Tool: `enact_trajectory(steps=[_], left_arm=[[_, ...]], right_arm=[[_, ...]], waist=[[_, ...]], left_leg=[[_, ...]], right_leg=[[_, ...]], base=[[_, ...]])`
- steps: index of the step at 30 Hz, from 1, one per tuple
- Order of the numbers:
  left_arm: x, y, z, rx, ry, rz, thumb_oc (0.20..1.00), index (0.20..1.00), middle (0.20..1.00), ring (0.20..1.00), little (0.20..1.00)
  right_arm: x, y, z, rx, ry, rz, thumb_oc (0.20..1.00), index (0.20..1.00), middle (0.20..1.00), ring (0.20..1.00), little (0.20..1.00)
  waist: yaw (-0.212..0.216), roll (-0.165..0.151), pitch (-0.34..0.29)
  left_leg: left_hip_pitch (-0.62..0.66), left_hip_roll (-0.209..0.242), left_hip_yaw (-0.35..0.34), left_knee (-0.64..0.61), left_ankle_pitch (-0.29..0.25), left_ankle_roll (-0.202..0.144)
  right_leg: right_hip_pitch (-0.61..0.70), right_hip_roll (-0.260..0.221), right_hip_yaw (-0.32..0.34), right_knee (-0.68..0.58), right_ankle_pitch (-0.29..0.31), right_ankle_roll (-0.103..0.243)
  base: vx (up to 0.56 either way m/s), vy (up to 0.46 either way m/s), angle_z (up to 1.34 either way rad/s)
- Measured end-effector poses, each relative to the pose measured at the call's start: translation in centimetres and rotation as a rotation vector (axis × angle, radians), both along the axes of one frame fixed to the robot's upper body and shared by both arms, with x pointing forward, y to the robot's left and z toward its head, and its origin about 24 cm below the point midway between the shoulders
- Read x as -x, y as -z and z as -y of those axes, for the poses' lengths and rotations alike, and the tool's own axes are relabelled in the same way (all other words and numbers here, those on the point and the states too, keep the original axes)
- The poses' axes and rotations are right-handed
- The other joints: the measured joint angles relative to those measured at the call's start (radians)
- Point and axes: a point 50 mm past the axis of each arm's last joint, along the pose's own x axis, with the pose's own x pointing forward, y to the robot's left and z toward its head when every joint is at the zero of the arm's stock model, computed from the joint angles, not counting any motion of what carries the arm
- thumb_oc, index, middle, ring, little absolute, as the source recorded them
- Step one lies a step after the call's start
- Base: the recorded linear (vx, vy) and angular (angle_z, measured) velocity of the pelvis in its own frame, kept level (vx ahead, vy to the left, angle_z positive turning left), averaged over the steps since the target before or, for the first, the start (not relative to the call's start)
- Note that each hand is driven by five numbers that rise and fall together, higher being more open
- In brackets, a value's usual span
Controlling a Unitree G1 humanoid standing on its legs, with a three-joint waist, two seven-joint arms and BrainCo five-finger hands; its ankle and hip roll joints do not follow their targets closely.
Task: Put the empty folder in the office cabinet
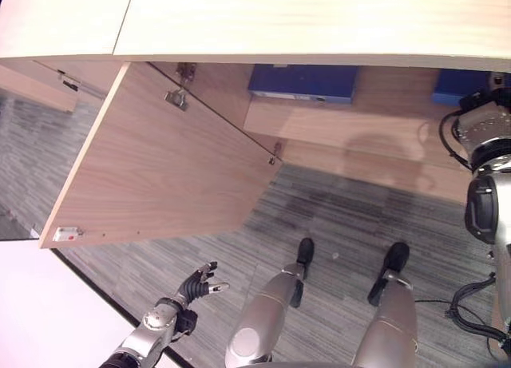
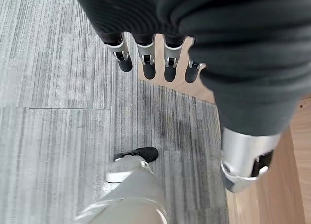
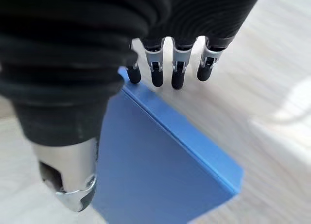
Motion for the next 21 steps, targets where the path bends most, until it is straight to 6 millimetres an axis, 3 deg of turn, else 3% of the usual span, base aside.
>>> enact_trajectory(steps=[3,11,13,15,21], left_arm=[[-0.2,-0.1,0.0,-0.002,-0.011,0.007,1.000,1.000,1.000,1.000,1.000],[-0.4,-0.2,-0.3,-0.006,-0.033,0.006,1.000,1.000,1.000,1.000,1.000],[-1.0,-0.8,-1.0,0.003,-0.073,0.034,1.000,1.000,1.000,1.000,1.000],[-1.1,-1.0,-1.5,0.013,-0.080,0.039,1.000,1.000,1.000,1.000,1.000],[-0.8,-0.7,-2.0,0.038,-0.079,0.016,1.000,1.000,1.000,1.000,1.000]], right_arm=[[-0.5,1.9,-1.7,-0.041,-0.028,-0.019,1.000,1.000,1.000,1.000,1.000],[-1.4,3.5,-4.5,-0.058,-0.098,0.056,1.000,1.000,1.000,1.000,1.000],[-1.3,5.5,-6.0,-0.098,-0.151,0.108,1.000,1.000,1.000,1.000,1.000],[-0.7,7.8,-5.8,-0.132,-0.145,0.073,1.000,1.000,1.000,1.000,1.000],[0.5,9.7,-3.9,-0.168,-0.106,0.108,1.000,1.000,1.000,1.000,1.000]], waist=[[0.000,0.001,0.000],[-0.002,-0.013,0.012],[-0.004,-0.029,0.026],[0.003,-0.035,0.030],[0.001,-0.049,0.036]], left_leg=[[-0.004,0.012,0.006,-0.004,0.001,0.000],[0.004,0.012,0.006,-0.007,0.001,0.000],[0.021,0.021,0.005,-0.011,0.001,-0.001],[0.050,0.026,-0.003,-0.022,0.001,-0.002],[0.079,0.029,-0.018,-0.036,0.004,-0.006]], right_leg=[[0.001,0.011,0.002,-0.017,0.013,0.003],[0.006,0.015,0.002,-0.017,0.016,-0.004],[0.029,0.023,-0.004,-0.028,0.019,-0.008],[0.066,0.026,-0.017,-0.042,0.012,-0.006],[0.107,0.029,-0.037,-0.066,0.017,-0.003]], base=[[-0.02,-0.018,-0.12],[-0.02,-0.016,-0.01],[-0.04,-0.060,-0.01],[-0.02,-0.055,0.06],[-0.01,-0.017,0.06]])
